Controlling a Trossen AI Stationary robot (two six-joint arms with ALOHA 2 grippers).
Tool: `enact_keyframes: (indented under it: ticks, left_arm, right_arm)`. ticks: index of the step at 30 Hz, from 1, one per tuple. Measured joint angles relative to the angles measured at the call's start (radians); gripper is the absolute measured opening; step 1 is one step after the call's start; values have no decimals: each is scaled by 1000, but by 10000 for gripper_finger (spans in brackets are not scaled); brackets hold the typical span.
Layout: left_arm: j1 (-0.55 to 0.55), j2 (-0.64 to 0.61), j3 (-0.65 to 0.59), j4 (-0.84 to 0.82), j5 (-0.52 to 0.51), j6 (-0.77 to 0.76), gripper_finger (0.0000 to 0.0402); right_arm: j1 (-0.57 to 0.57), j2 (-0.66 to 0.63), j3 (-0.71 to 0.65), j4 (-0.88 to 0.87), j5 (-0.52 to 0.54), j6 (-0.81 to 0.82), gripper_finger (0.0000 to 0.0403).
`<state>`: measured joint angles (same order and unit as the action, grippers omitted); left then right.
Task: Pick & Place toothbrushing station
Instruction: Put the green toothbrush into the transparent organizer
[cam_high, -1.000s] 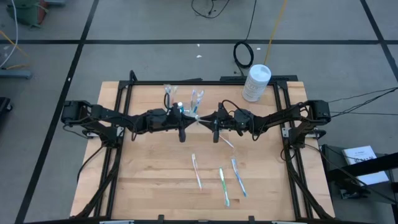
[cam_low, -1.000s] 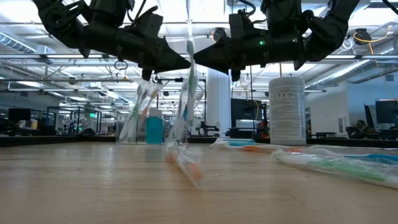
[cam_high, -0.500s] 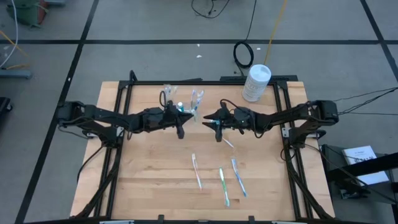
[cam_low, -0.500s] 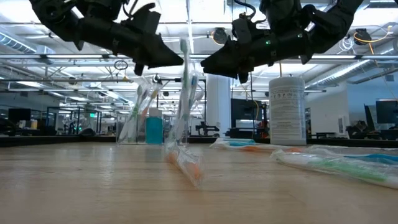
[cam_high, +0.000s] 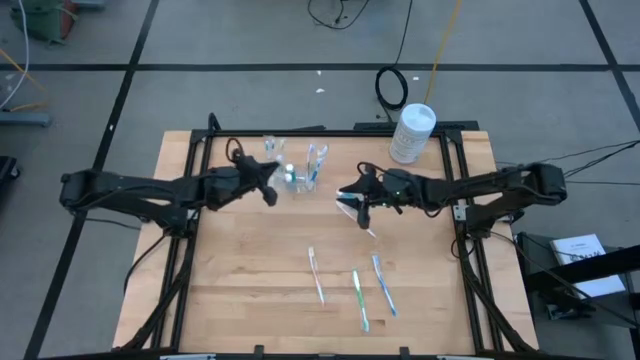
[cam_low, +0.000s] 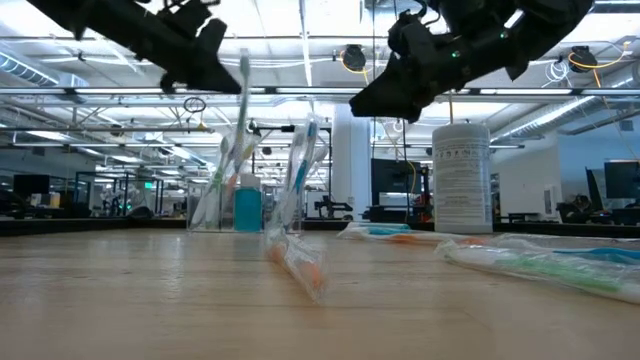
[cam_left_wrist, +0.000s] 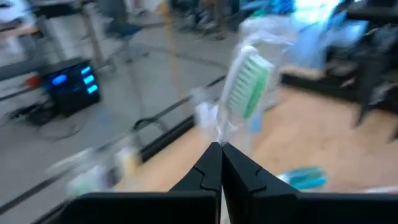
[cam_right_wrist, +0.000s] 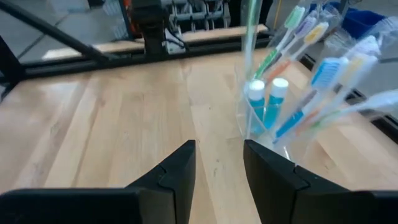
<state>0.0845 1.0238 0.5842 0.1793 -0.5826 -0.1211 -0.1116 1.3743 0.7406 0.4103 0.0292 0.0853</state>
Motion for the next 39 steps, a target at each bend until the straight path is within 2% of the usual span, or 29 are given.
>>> enact_keyframes:
  ticks: [6, 14, 23, 28, 34, 39]
  left_arm:
    - [0, -90, -1, -201, -132, -125, 2]
    - [6, -50, -1, -305, -221, -264, 1]
    - [32, 100, -1, -295, -229, -354, 1]
    - [56, 177, -1, -315, -224, -462, 6]
    - [80, 229, -1, -343, -127, -525, 11]
    - [80, 235, -1, -346, -113, -529, 12]
  right_arm:
    - [0, -75, 0, -103, 0, 0, 128]
    - [0, -92, 0, -111, 0, 5, 128]
    - [0, -92, 0, -109, 0, 7, 128]
    - [0, -92, 0, -110, 0, 7, 128]
    - [0, -92, 0, -109, 0, 4, 128]
    - [0, -92, 0, -109, 0, 0, 128]
